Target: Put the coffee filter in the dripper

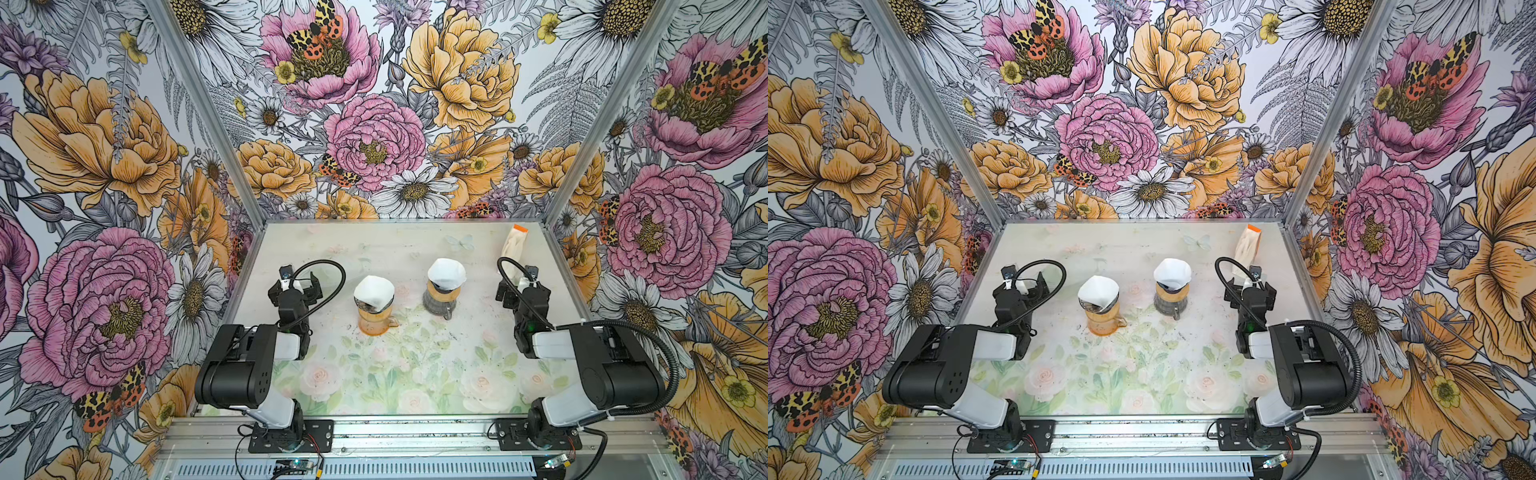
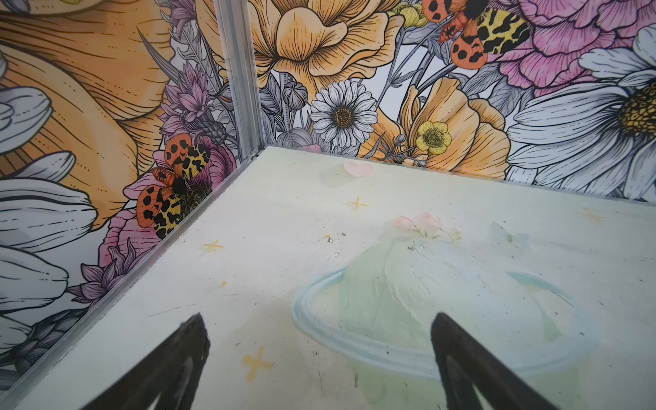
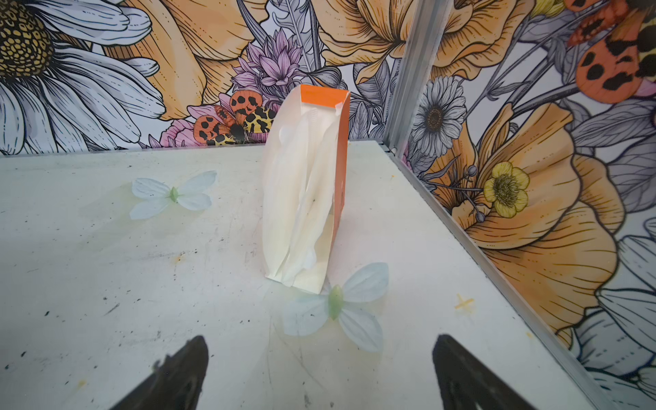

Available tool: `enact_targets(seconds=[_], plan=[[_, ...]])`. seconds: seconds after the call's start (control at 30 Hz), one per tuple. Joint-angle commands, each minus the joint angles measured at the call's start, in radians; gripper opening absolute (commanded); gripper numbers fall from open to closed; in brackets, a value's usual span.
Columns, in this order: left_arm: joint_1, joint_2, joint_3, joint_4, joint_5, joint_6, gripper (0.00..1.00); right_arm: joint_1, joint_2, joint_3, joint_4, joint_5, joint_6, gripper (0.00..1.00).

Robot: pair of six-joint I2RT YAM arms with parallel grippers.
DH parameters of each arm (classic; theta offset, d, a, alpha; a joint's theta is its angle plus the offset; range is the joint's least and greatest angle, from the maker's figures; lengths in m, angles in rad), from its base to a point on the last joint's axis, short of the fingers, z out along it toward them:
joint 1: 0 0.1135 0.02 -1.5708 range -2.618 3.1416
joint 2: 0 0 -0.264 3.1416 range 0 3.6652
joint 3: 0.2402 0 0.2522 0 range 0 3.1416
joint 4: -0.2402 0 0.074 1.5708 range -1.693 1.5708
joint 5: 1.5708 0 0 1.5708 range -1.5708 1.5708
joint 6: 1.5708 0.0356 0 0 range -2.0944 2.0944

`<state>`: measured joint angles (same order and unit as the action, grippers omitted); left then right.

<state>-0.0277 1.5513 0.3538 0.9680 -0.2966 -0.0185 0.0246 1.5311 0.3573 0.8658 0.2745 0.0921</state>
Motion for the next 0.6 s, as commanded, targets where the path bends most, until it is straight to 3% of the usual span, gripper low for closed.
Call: enact_targets(seconds=[0.0,0.57], plan=[[0.007,0.0,0.007,0.002,0.024,0.003,0.99,-0.008,0.006,0.022,0.024,-0.013,0.007,0.99],[0.001,0.0,0.011,-0.002,0.02,0.011,0.99,-0.008,0.004,0.021,0.024,-0.013,0.007,1.0]])
